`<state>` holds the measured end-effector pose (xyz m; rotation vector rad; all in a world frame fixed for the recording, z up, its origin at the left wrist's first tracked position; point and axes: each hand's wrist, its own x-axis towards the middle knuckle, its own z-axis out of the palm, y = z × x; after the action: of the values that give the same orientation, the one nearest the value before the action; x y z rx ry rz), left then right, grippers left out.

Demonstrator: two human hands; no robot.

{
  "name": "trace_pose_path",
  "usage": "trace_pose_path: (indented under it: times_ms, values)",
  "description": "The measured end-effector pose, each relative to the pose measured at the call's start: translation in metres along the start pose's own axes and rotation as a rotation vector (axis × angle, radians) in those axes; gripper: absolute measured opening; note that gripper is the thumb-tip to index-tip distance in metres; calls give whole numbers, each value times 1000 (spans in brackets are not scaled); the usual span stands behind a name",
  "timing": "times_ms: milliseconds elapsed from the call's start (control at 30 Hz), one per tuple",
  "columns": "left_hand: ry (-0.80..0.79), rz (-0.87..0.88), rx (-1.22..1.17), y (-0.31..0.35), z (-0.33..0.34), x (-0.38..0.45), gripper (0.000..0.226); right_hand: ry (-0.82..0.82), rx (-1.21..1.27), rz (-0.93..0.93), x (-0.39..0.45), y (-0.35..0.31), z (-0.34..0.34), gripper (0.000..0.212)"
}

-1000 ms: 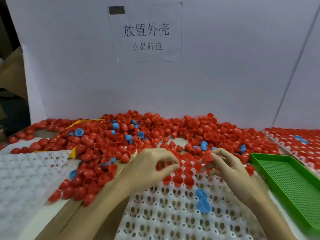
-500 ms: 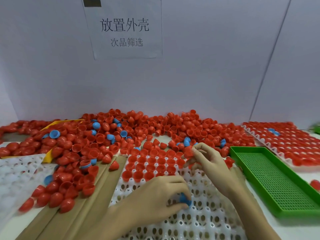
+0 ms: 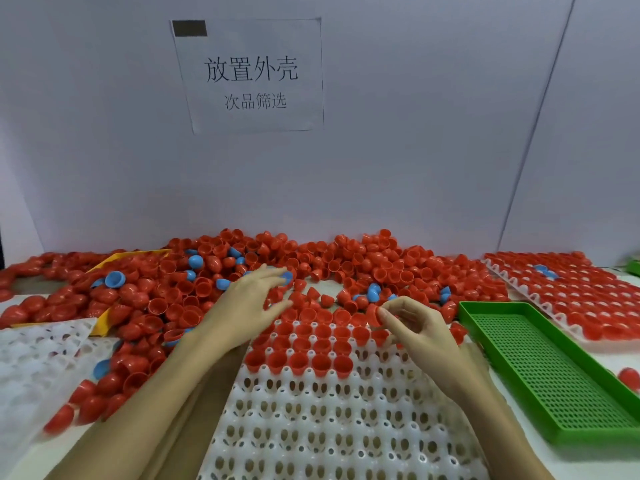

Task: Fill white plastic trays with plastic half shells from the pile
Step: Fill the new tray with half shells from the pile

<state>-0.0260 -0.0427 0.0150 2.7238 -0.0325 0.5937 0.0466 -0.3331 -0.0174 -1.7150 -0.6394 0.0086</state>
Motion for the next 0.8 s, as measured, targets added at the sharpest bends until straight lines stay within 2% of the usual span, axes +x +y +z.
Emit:
trace_pose_path:
  times_ms: [67,167,500,633,800]
  values:
    - [-77,-63,-24,-14,9,-4,40,0,-32,-8,0,1,0,11]
    - [-34,-101,-191,-20,29,-19,26,-9,-59,-21,2,2,0,9]
    - [-23,-98,-208,-25,58,-42,46,-40,-113,7,-1,5,-1,4]
    - [19,-101,-268,-26,58,-46,43,-125,-178,-22,-2,-2,-4,8]
    - [40,-104,-295,-22,54,-48,40,-242,-443,-56,-8,-5,-3,13]
